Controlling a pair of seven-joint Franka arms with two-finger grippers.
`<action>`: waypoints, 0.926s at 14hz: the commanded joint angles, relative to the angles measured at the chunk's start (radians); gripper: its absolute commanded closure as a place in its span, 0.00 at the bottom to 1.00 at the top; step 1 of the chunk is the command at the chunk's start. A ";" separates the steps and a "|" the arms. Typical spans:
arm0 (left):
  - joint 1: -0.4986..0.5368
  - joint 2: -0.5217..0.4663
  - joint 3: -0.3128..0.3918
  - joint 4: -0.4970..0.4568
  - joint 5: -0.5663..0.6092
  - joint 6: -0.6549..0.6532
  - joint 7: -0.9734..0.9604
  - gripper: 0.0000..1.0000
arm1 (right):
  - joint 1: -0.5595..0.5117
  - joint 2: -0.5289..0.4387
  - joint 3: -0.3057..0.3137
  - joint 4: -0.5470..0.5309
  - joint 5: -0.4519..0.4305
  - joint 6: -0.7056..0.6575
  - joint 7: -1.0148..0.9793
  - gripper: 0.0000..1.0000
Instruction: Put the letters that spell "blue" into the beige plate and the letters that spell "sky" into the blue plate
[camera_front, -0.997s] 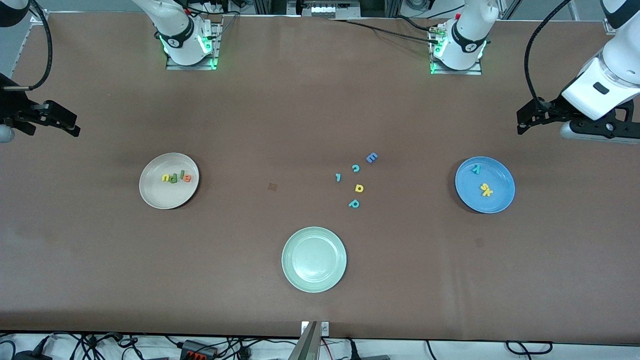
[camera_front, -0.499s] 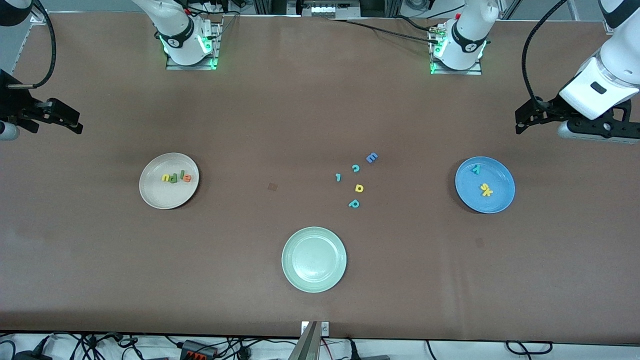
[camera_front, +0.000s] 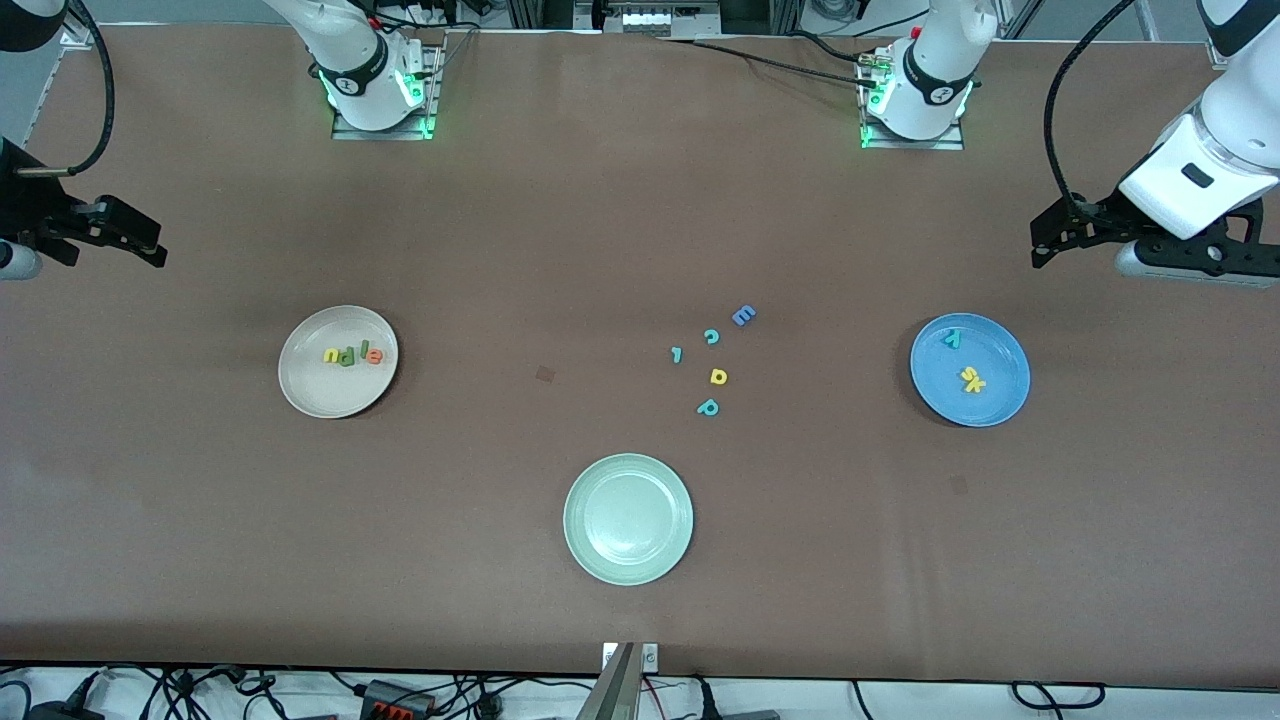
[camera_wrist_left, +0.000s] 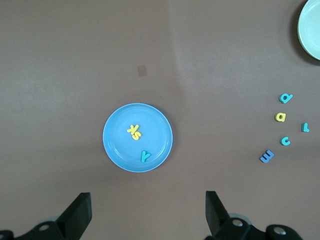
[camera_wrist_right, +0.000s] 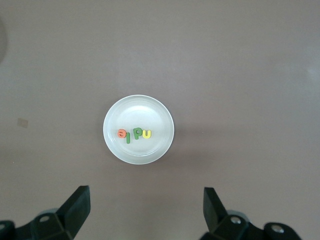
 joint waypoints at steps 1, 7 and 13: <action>0.004 -0.008 0.001 0.012 -0.012 -0.021 -0.008 0.00 | -0.006 -0.015 0.011 -0.024 -0.015 0.020 -0.011 0.00; 0.007 -0.008 0.001 0.012 -0.012 -0.021 -0.007 0.00 | -0.006 -0.017 0.011 -0.024 -0.015 0.019 -0.009 0.00; 0.008 -0.008 0.001 0.012 -0.012 -0.021 -0.007 0.00 | -0.008 -0.018 0.010 -0.024 -0.015 0.011 -0.011 0.00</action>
